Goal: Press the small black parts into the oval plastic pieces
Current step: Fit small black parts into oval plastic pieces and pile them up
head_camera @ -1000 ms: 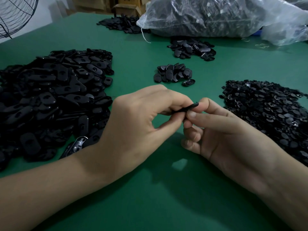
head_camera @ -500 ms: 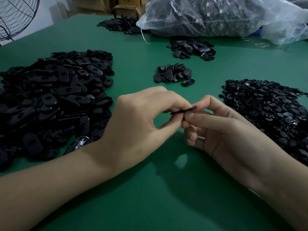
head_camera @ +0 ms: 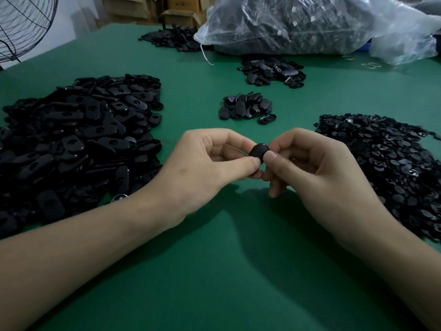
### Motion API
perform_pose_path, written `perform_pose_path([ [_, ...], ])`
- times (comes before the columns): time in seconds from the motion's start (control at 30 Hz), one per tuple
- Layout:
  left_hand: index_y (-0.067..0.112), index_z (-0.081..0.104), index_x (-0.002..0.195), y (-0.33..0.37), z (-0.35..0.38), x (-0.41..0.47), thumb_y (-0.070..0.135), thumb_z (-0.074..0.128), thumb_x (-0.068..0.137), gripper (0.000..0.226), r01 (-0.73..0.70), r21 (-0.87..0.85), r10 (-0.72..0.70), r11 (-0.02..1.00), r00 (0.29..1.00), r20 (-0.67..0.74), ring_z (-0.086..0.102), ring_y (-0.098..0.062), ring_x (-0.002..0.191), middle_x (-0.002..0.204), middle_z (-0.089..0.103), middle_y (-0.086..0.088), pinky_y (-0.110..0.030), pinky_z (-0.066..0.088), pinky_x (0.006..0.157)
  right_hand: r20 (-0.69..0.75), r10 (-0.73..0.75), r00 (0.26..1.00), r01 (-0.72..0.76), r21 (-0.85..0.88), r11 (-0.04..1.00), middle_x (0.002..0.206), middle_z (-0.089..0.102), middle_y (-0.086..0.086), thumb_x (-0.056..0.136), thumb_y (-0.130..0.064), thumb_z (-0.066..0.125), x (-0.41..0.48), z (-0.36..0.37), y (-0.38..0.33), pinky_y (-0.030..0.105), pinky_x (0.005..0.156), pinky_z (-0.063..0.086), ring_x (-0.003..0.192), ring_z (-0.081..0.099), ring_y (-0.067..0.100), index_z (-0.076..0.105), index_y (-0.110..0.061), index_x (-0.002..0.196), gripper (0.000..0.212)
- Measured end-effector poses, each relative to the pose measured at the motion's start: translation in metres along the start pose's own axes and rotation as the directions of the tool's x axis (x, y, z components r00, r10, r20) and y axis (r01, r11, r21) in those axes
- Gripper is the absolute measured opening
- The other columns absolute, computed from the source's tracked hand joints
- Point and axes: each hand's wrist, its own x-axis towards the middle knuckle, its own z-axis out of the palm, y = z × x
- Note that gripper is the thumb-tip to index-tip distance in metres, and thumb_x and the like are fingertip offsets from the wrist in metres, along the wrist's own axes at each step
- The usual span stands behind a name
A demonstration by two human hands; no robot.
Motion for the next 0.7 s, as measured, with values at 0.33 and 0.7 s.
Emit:
perform_pose_path([
  [0.33,0.024,0.066,0.134,-0.002,-0.010,0.008,0.023,0.082,0.074,0.062,-0.054,0.113,0.028,0.992,0.976,0.216,0.075,-0.013,0.091,0.096,0.077,-0.003,-0.022,0.057,0.090,0.093,0.271,0.958,-0.286,0.354,0.890,0.074,0.066,0.011,0.100,-0.015,0.059,0.002,-0.005,-0.003,0.025,0.058,0.052,0.057,0.057,0.020,0.064,-0.005,0.092,0.014],
  [0.7,0.030,0.073,0.119,0.004,-0.027,0.073,0.043,0.082,0.082,0.040,-0.094,0.605,0.086,0.790,0.995,0.043,0.068,-0.007,0.093,0.100,0.073,0.009,-0.003,0.046,0.078,-0.127,-0.048,0.991,-0.060,-0.726,0.685,0.109,0.060,-0.005,0.093,-0.035,0.064,0.013,-0.032,0.006,0.039,0.093,0.047,0.109,0.053,0.018,0.069,-0.025,0.117,0.026],
])
